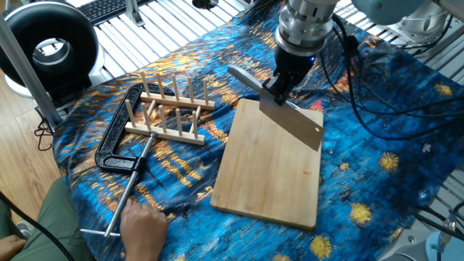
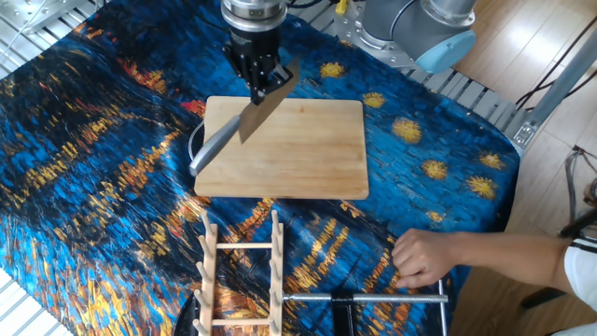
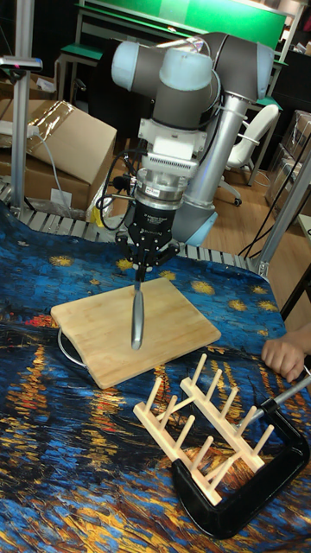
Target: Put the knife on the cutting board
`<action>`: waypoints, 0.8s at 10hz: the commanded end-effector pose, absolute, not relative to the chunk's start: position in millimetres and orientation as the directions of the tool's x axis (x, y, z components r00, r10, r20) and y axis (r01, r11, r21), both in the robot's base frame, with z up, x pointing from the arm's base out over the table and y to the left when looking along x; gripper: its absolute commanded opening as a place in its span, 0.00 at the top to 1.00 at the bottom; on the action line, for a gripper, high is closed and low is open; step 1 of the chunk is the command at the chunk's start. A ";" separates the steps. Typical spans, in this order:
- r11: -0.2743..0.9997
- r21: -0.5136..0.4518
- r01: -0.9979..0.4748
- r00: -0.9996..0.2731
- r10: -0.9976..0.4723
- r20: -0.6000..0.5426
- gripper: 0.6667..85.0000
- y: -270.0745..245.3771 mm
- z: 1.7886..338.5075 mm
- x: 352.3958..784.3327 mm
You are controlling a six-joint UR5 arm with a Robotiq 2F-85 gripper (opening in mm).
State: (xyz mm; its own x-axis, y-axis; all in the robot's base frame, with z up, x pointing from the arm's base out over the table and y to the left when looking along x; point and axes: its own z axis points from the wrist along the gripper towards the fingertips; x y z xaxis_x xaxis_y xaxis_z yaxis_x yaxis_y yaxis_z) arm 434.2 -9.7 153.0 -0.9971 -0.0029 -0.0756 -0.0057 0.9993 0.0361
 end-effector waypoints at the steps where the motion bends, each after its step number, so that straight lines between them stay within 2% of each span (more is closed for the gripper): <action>1: 0.999 0.049 0.006 -0.996 0.010 -0.084 1.00 -3.5 127.8 437.6; 3: 0.999 0.046 0.009 -0.995 0.014 -0.103 1.00 -2.3 109.8 441.2; 8: 0.999 0.050 0.013 -0.992 0.020 -0.124 1.00 -3.5 94.3 446.6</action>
State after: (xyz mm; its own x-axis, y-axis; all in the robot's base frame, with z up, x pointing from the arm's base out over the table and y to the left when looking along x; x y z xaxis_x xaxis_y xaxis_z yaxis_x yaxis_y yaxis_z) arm 443.2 -5.6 104.1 -0.9940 0.0095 -0.1089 0.0053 0.9992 0.0384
